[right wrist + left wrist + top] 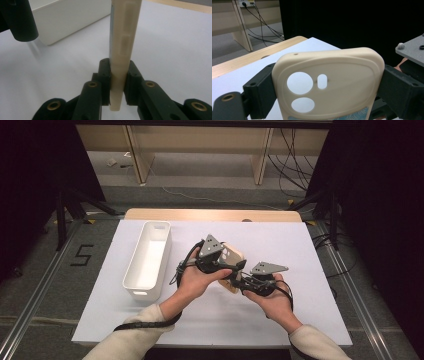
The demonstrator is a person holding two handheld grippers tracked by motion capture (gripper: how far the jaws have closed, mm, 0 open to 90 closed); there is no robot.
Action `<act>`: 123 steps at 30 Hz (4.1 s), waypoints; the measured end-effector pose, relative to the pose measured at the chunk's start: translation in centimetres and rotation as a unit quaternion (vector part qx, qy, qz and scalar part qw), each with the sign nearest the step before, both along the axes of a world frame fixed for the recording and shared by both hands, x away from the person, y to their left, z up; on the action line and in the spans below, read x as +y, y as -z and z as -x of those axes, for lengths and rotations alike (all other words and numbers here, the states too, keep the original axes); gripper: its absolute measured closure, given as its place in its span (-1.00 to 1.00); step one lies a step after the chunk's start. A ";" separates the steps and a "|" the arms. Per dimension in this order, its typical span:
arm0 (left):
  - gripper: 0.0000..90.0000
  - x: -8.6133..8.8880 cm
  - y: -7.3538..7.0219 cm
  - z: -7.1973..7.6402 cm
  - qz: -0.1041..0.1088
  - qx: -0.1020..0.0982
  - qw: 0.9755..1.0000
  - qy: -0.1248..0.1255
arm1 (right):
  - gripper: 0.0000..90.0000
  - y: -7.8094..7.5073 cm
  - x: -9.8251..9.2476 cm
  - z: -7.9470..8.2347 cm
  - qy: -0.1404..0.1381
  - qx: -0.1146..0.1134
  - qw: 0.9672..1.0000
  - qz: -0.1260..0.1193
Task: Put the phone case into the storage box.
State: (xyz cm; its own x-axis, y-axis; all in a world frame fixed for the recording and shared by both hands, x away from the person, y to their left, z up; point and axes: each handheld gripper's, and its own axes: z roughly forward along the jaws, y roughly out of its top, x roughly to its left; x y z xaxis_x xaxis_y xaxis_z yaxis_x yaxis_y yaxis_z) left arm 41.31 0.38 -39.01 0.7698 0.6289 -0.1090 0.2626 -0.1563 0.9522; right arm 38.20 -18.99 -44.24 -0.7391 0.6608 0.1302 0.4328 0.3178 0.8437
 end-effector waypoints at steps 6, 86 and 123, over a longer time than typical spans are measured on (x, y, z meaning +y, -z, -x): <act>-0.77 0.1 -0.2 0.0 -0.002 -0.009 1.000 -0.003 | 0.25 0.1 0.2 -0.1 0.001 -0.003 1.000 0.004; -0.76 7.5 -5.4 -2.4 -0.006 -0.035 0.990 -0.139 | -0.70 -0.9 -7.3 2.7 0.018 -0.080 0.996 -0.039; -0.76 10.4 -6.4 -3.3 -0.013 -0.045 0.982 -0.184 | -0.69 -0.7 -7.5 2.7 0.017 -0.075 0.996 -0.042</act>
State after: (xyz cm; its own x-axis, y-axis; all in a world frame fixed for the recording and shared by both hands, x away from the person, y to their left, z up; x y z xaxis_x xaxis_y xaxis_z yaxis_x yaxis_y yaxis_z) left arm 44.59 10.77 -32.58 0.4963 0.8676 -0.0305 0.2205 -0.0919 0.9710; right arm 35.54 -26.49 -43.57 -0.7322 0.6768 0.0759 0.3092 0.2311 0.9225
